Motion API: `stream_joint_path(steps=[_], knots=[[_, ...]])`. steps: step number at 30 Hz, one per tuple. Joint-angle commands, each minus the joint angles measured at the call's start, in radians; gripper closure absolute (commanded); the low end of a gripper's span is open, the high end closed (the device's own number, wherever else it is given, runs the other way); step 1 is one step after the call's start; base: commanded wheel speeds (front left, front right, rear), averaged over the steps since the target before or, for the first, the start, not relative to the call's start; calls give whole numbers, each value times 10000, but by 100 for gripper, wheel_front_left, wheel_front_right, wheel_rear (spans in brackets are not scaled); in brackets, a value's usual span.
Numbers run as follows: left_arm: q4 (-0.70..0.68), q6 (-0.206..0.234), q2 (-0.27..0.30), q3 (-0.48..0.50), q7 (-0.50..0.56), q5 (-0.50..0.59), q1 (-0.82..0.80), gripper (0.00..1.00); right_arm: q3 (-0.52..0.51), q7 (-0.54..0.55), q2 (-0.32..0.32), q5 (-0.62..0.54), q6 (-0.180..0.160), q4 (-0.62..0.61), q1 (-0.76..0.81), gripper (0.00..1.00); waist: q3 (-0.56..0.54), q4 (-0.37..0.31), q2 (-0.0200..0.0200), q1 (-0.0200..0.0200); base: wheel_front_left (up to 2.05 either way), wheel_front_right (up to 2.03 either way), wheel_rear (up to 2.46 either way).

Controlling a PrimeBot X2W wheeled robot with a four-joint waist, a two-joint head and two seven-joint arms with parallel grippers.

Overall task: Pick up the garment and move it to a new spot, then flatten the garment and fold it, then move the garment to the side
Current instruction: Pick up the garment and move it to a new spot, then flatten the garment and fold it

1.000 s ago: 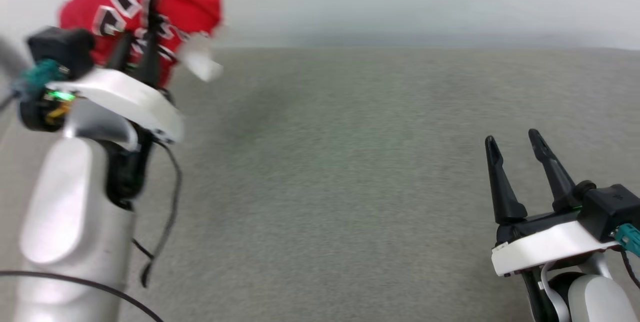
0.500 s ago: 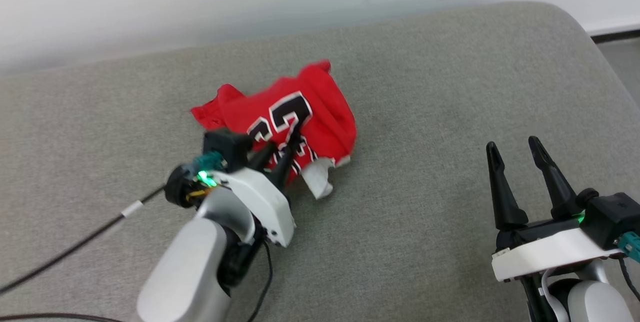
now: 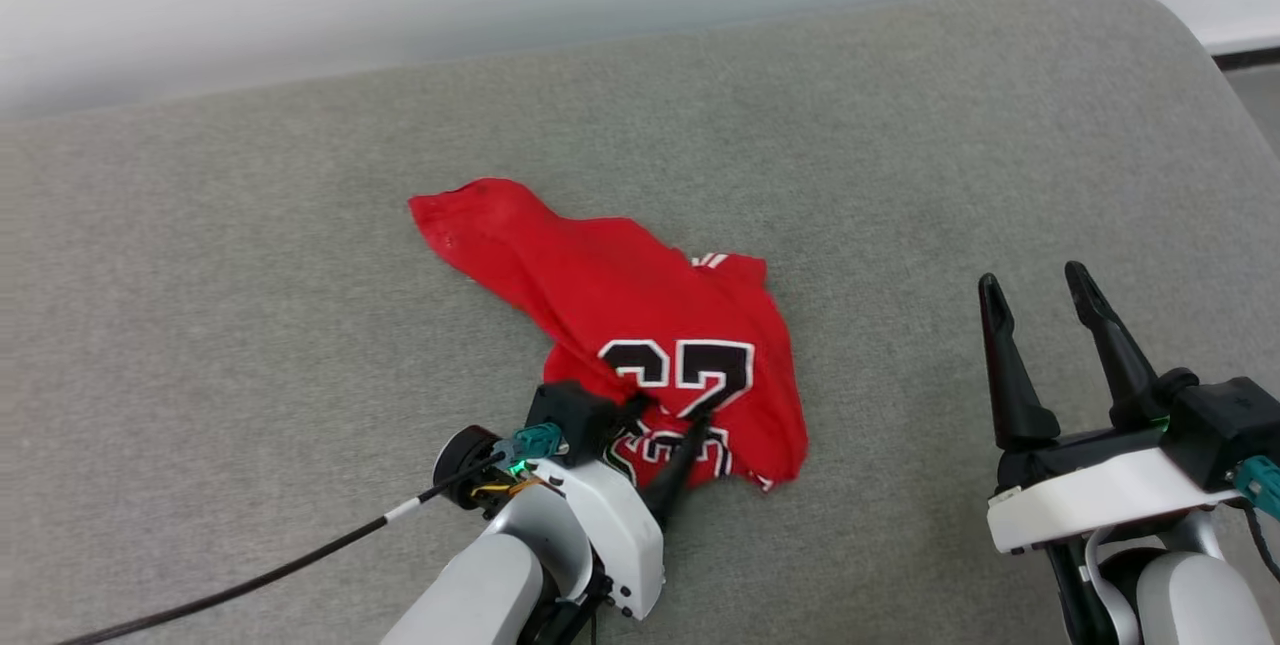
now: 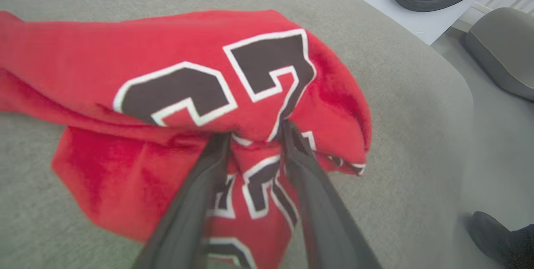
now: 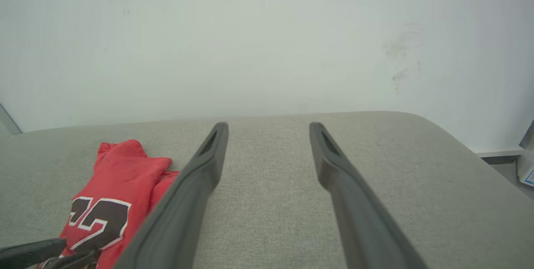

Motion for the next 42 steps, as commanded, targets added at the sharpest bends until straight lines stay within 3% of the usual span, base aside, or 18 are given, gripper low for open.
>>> stream_joint_path(steps=[1, 5, 10, 17, 22, 31, 42], knots=[[-83, -14, 18, -30, -225, 10, -154, 0, -31, 46, 15, -47, -3, 22, 0, 0, -246, 235, 0, 0, 0, 0, 0], [-453, 79, 50, 61, -1025, 124, -194, 0, -106, 156, 15, -182, -3, -16, 159, 0, -667, 575, 0, 0, 0, 0, 0], [-1149, 612, 46, 639, -2036, 175, 94, 0, -171, 337, 15, -253, -3, -118, 436, 0, -1106, 926, 0, 0, 0, 0, 0], [-2055, 1493, 370, 1975, -2302, 296, 983, 0, -236, 617, 14, -312, -3, -269, 816, 0, -1631, 1164, 0, 0, 0, 0, 0], [-2697, 1822, 657, 3026, -2302, 548, 1848, 0, -292, 759, 14, -311, -3, -378, 1111, 0, -1880, 1252, 0, 0, 0, 0, 0], [-2922, 2088, 1137, 4049, -2297, 728, 3240, 0, -473, 932, 14, -227, -3, -622, 1626, 0, -2164, 1169, 0, 0, 0, 0, 0], [-2914, 2158, 1235, 4111, -2298, 796, 3631, 0, -484, 1010, 14, -202, -3, -776, 1743, 0, -2204, 1196, 0, 0, 0, 0, 0]])
